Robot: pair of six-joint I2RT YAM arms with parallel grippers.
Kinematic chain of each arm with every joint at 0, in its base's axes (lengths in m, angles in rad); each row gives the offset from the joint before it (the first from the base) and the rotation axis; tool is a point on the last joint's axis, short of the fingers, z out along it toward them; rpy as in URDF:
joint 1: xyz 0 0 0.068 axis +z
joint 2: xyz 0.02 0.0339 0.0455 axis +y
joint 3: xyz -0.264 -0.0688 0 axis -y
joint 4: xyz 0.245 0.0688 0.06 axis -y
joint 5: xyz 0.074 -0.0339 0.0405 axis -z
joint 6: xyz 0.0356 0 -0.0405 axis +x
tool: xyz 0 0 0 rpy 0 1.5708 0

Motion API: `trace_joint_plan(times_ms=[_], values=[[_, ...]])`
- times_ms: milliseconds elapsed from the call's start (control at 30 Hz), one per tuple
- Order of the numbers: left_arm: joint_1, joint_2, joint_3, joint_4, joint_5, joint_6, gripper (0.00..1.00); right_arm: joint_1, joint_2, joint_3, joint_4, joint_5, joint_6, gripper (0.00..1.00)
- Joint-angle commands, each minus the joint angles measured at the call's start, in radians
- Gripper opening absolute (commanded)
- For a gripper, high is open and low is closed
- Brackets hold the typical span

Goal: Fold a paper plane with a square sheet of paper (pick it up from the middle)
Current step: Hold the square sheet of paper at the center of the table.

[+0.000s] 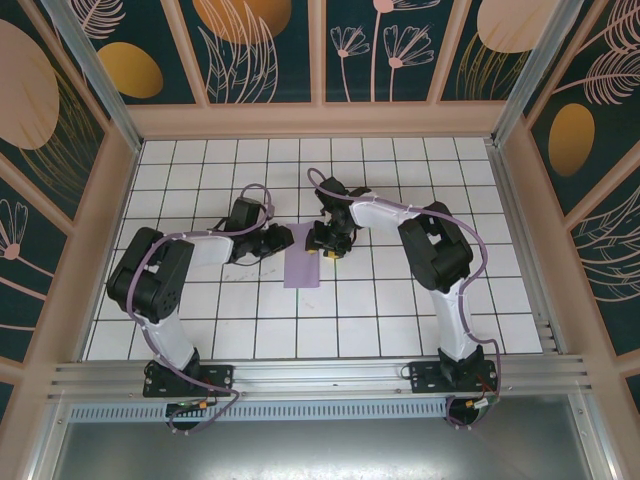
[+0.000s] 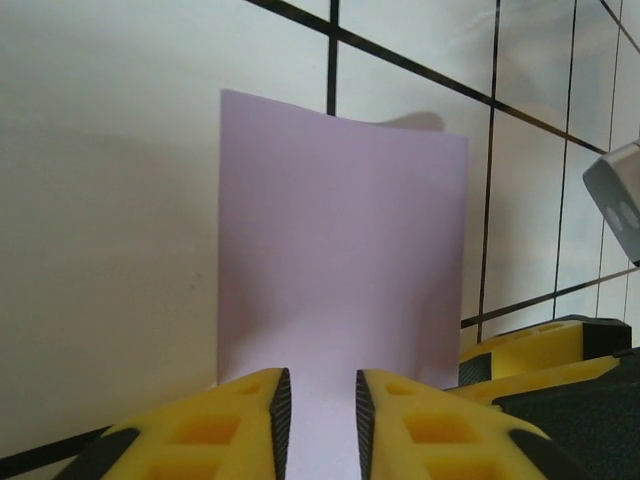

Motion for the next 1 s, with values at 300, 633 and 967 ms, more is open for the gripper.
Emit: trace_joint_plan(times_ms=[300,633,967], values=[[-0.019,0.058,0.045,-0.048,0.017,0.026,0.12,0.029,0.285,-0.116,0.030,0.179,-0.022,0.51],[-0.020,0.086,0.038,-0.126,-0.048,0.025,0.00,0.028,0.260,-0.122,0.036,0.138,-0.027,0.51],[-0.020,0.116,-0.023,-0.164,-0.123,0.042,0.00,0.004,-0.086,-0.072,0.062,0.114,-0.001,0.59]])
